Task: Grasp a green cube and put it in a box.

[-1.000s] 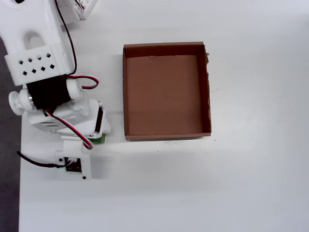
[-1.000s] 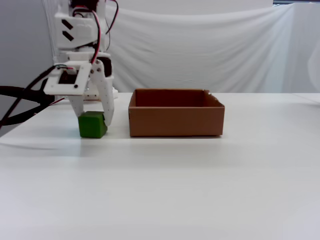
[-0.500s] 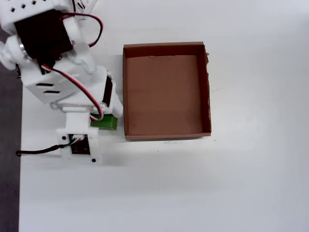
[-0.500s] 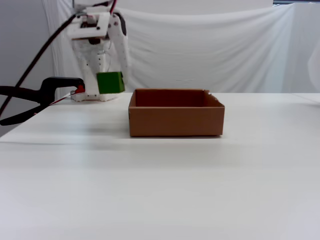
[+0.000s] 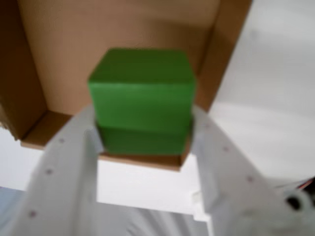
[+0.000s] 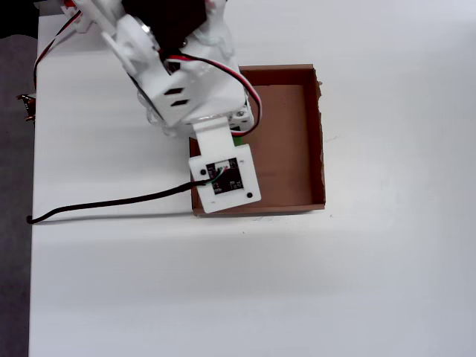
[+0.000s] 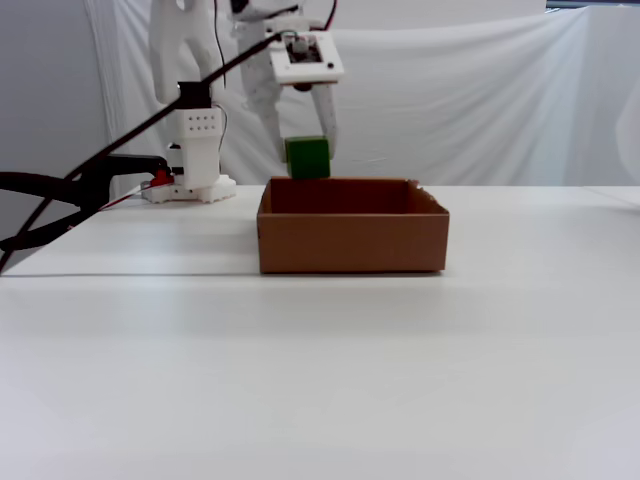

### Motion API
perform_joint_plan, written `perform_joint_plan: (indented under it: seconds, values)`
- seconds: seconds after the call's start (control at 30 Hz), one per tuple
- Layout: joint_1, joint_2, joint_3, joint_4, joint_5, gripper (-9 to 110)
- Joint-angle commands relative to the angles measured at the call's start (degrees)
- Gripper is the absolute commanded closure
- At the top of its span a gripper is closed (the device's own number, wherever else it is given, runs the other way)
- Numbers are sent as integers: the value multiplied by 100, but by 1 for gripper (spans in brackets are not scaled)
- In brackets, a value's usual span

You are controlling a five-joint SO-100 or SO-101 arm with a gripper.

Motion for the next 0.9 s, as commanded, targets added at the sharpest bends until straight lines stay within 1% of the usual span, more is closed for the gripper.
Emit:
perform_joint_plan:
  seconds: [0.0,0.37,0.73,0.77,0.83,0.87]
  values:
    - [-202,-387,-589,-70,88,90]
    - [-492,-1661,-835,-343,167,90]
    - [-589,-1934,-879,-483,237,90]
    - [-589,-1916,-896,-475,237,89]
    - [-554,-1872,-914,-457,246,82]
    - [-536,-1837,-914,-457,246,80]
